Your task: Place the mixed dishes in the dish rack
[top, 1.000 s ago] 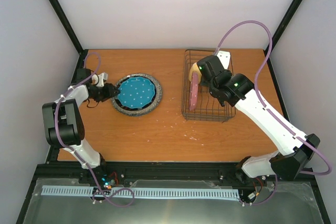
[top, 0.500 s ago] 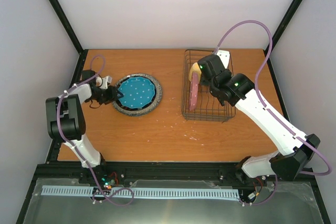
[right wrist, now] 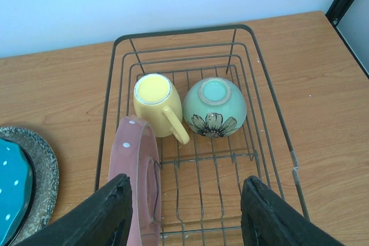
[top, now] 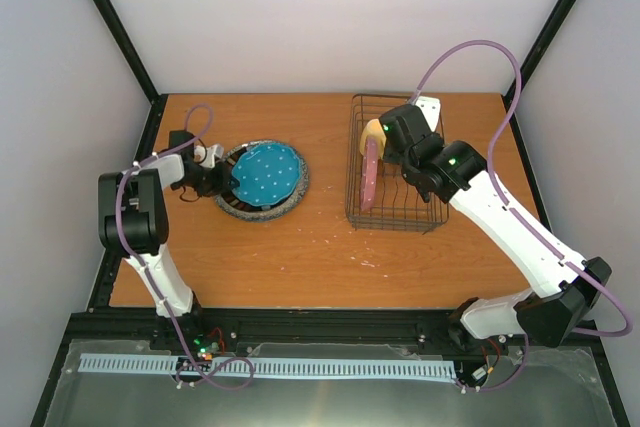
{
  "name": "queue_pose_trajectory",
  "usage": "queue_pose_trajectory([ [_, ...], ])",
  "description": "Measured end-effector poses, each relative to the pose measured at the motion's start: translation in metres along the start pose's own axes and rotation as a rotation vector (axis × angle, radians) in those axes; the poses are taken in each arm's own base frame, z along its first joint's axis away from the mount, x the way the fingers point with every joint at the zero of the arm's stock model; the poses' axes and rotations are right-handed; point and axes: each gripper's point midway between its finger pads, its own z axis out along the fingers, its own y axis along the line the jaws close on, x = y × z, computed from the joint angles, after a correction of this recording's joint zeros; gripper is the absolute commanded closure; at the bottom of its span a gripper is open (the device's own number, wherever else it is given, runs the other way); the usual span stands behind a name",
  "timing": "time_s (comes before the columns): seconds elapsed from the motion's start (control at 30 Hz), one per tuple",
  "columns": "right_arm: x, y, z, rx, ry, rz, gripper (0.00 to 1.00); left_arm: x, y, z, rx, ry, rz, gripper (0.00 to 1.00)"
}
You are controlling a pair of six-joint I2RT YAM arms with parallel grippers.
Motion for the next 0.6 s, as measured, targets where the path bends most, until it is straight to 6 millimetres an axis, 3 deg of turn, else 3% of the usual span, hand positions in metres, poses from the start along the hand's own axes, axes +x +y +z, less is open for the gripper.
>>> queue_pose_trajectory([
  [0.3,-0.001,-0.001,0.0,0.002,-0.001,0.0,0.49,-0.001,-0.006,0.0,0.014,-0.002,0.009,0.99],
  [0.6,-0.002,0.007,0.001,-0.042,-0.006,-0.003,0.49,-0.012,-0.021,-0.02,0.018,-0.063,0.076,0.99],
])
